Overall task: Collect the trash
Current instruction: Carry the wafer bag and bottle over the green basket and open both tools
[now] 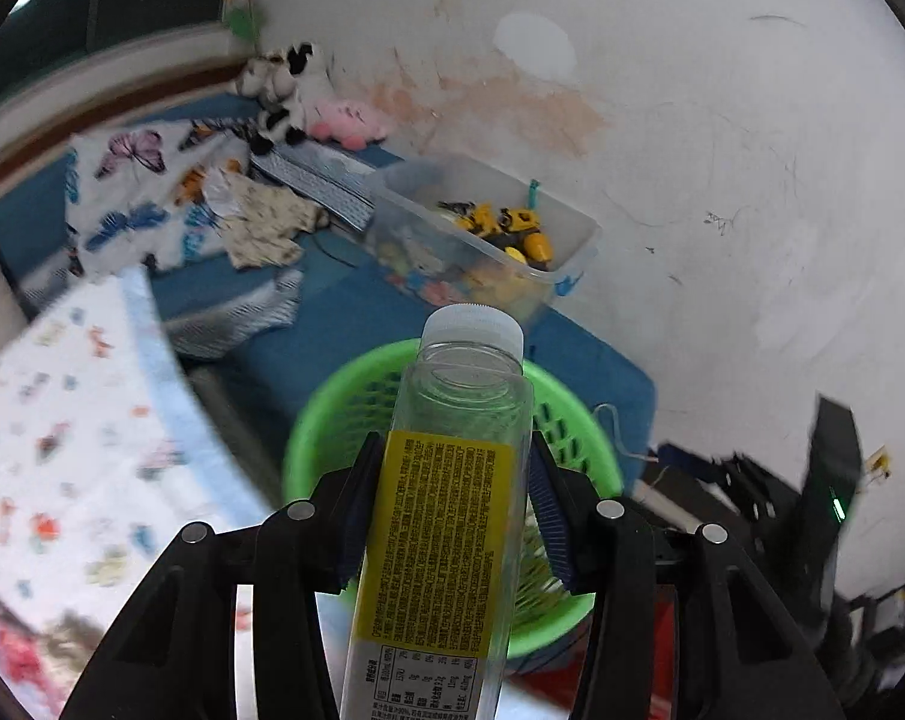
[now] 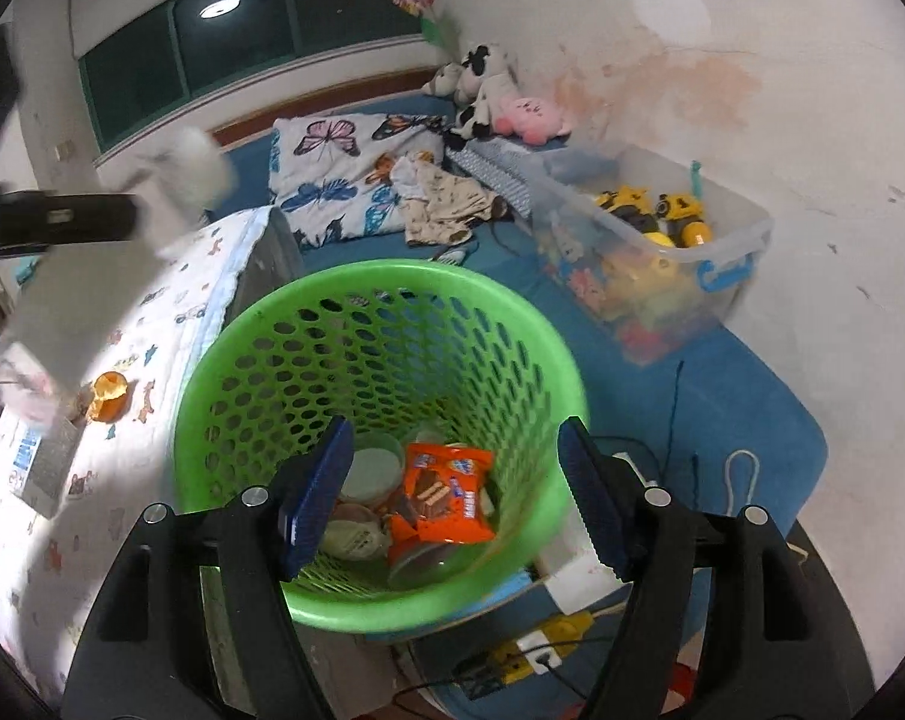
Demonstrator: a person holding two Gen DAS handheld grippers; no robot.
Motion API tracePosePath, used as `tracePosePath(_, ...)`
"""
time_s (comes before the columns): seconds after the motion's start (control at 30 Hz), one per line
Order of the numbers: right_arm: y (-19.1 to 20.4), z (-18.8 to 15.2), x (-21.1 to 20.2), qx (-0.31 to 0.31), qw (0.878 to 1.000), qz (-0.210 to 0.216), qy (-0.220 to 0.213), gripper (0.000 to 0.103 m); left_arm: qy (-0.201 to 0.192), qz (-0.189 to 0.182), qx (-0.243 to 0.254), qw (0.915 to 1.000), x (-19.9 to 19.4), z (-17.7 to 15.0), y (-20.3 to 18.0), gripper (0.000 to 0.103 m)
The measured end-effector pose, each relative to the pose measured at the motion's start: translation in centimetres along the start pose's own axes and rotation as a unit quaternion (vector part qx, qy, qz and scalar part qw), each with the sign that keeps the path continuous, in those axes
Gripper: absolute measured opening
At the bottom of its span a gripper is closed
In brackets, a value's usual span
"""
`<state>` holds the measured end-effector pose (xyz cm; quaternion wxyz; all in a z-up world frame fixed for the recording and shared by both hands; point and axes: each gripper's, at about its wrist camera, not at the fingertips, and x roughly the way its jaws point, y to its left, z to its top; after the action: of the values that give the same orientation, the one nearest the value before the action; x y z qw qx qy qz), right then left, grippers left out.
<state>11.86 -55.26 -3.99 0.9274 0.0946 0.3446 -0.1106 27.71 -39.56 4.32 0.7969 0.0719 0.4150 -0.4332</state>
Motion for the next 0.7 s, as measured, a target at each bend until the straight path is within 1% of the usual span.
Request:
tracePosePath(0.07,-0.6,-0.4,-0.6,0.006,1.0,-0.001,-0.005,0.071,0.009,-0.005,-0.006,0.9999,2.1,0.3,-0.5,0.046)
tracePosePath(0.13,-1.3,-0.9,-1.0,0.016,1.0,0.003,-0.007,0.071,0.005,-0.008,-0.015,0.9998,4.3,0.4,-0.9,0.046)
tracePosePath(0.2,-1.7,-1.3,-1.2,0.02,1.0,0.0,-0.008,0.071,0.013,-0.004,-0.025,0.9996,6.0,0.3,-0.9,0.046)
tracePosePath(0.23,-2.0,-1.6,-1.4,0.022,1.0,-0.002,-0.009,0.071,0.021,-0.01,-0.035,0.9991,7.2,0.2,-0.8,0.046)
tracePosePath(0.3,-2.3,-1.9,-1.5,0.026,1.0,-0.003,-0.007,0.071,0.035,-0.009,-0.048,0.9982,9.1,-0.1,-0.8,0.046)
tracePosePath(0.37,-2.6,-2.3,-1.6,0.029,1.0,-0.005,-0.006,0.071,0.044,-0.013,-0.054,0.9975,10.5,-0.5,-1.0,0.046)
tracePosePath(0.4,-2.8,-2.5,-1.6,0.032,0.999,-0.006,-0.005,0.071,0.049,-0.008,-0.056,0.9972,11.2,-0.6,-1.1,0.046)
tracePosePath(0.47,-3.1,-2.7,-1.7,0.039,0.999,-0.004,-0.005,0.071,0.058,-0.014,-0.07,0.9957,12.2,-1.0,-1.0,0.046)
tracePosePath(0.53,-3.2,-3.1,-1.8,0.043,0.999,-0.004,-0.004,0.071,0.068,-0.01,-0.082,0.9943,13.2,-1.4,-1.0,0.046)
tracePosePath(0.63,-3.3,-3.5,-1.8,0.047,0.999,-0.003,-0.002,0.071,0.067,-0.006,-0.09,0.9937,14.0,-1.7,-1.0,0.047)
tracePosePath(0.67,-3.2,-3.7,-1.9,0.048,0.999,-0.001,-0.001,0.071,0.075,-0.01,-0.096,0.9925,14.4,-1.9,-0.8,0.051)
tracePosePath(0.7,-3.2,-3.9,-2.0,0.048,0.999,0.0,-0.001,0.071,0.081,-0.014,-0.1,0.9916,14.5,-2.2,-0.8,0.053)
